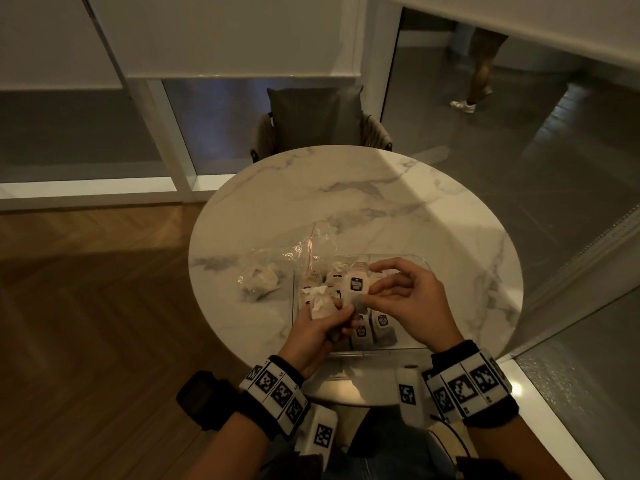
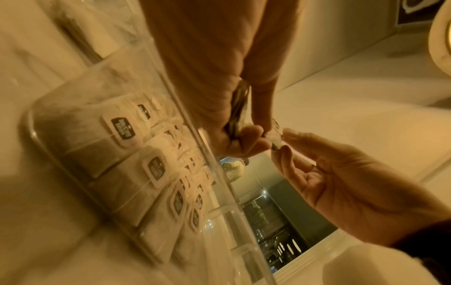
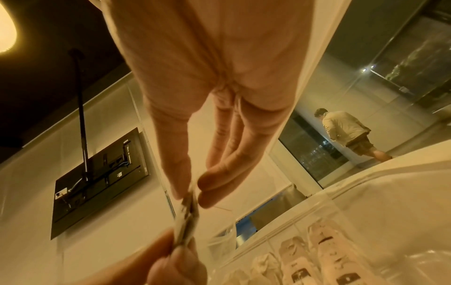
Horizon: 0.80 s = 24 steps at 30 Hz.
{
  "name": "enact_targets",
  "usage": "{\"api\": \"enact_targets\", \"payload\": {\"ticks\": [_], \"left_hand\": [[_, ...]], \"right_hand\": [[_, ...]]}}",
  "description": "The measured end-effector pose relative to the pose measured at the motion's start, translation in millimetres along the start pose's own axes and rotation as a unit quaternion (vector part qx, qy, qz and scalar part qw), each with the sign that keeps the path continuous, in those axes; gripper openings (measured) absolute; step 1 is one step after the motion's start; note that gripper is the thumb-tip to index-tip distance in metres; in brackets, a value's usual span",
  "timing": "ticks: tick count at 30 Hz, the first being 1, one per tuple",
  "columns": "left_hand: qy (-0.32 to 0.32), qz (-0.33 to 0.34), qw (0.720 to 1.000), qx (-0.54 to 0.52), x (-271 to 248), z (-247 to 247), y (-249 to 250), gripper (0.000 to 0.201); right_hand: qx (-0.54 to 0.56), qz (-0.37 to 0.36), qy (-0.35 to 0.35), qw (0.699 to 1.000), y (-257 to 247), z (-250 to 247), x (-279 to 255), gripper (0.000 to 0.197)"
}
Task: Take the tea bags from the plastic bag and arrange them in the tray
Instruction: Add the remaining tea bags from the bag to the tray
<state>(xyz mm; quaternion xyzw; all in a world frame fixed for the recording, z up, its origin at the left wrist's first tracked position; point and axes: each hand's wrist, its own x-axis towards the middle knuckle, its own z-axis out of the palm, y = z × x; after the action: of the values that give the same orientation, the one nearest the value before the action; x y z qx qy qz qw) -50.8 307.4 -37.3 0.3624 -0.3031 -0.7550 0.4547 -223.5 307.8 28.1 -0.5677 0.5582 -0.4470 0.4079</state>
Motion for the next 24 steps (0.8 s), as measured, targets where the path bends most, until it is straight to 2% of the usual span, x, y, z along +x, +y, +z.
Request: {"api": "enact_targets", "payload": {"ticks": [2,7,10,13,16,18,22,24], "left_hand": [[0.009,0.003,1.000,-0.029,1,0,-1,0.032],[0.017,0.016,0.999,-0.041,2,-2,-4,0.025],[0.024,0.020,0.999,-0.040,3,-2,-5,0.038],[0.025,0.021,0.999,-0.016,3,-4,-7,0.045],[0.012,0.024,0.998,0.054,0,-3,-6,0.031],[0.009,0.029,0.996,0.084,-2,-1,-5,0.019],[0.000,0.045,0.994,0.099,-5,3,-2,0.018],[-0.009,0.052,0.993,0.105,-6,3,-2,0.007]], "right_hand": [[0.003,-0.006,0.003,1.000,2,4,-2,0.040],[-0.017,-0.044,-0.001,0.999,3,16,-6,0.031],[-0.036,-0.070,-0.006,0.997,3,15,-7,0.026],[-0.044,-0.064,0.010,0.997,5,12,-5,0.026],[-0.068,-0.034,0.004,0.997,11,11,-1,0.026],[-0.065,-0.026,0.008,0.997,16,10,0,0.014],[-0.016,-0.003,0.003,1.000,19,12,-1,0.011],[-0.024,-0.002,0.012,1.000,19,12,-1,0.011]]}}
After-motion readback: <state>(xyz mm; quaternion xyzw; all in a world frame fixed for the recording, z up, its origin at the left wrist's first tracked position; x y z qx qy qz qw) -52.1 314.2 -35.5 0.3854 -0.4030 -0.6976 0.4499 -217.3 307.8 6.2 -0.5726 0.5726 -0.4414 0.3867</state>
